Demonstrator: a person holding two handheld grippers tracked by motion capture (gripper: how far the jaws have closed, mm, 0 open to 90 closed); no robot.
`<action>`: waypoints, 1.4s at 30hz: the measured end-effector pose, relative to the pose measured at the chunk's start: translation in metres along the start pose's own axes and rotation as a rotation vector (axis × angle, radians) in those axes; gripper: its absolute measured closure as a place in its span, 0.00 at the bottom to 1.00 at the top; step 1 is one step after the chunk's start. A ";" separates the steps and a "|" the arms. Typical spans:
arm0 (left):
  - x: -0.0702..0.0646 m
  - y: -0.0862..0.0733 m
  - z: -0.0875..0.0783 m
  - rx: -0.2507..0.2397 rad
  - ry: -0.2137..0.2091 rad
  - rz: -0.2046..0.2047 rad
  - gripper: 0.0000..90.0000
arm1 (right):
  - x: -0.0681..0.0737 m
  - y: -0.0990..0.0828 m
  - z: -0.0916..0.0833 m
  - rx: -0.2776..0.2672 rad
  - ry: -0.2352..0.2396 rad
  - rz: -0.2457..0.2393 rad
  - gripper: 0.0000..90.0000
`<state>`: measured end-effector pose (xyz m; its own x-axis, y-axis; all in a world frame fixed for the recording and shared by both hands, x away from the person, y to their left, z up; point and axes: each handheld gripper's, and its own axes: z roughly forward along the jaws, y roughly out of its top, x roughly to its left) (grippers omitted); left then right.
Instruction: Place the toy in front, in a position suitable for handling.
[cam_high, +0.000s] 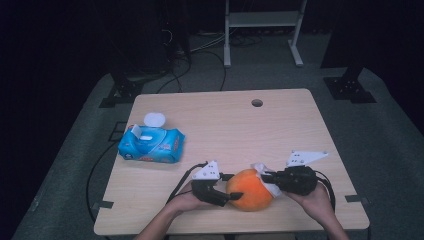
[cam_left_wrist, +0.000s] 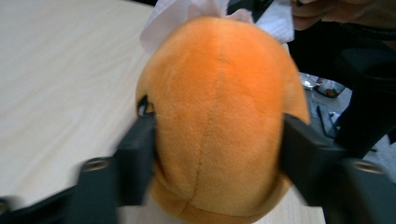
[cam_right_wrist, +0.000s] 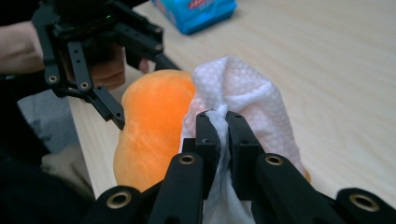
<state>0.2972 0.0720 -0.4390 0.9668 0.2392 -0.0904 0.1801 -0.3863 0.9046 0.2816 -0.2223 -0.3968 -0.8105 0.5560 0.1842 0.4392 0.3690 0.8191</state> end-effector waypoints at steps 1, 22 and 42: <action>-0.002 0.003 -0.001 -0.012 0.007 0.011 0.48 | 0.003 0.003 -0.004 -0.027 -0.019 -0.008 0.94; -0.011 0.023 -0.011 -0.083 0.093 0.028 0.53 | 0.026 0.015 0.004 -0.198 -0.010 -0.061 0.93; -0.007 0.021 -0.008 -0.099 0.095 -0.006 0.43 | 0.017 0.000 0.021 -0.149 -0.023 0.006 0.93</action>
<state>0.2930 0.0697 -0.4164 0.9434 0.3262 -0.0601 0.1623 -0.2960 0.9413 0.2756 -0.1975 -0.4052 -0.7985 0.5751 0.1781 0.3799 0.2519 0.8901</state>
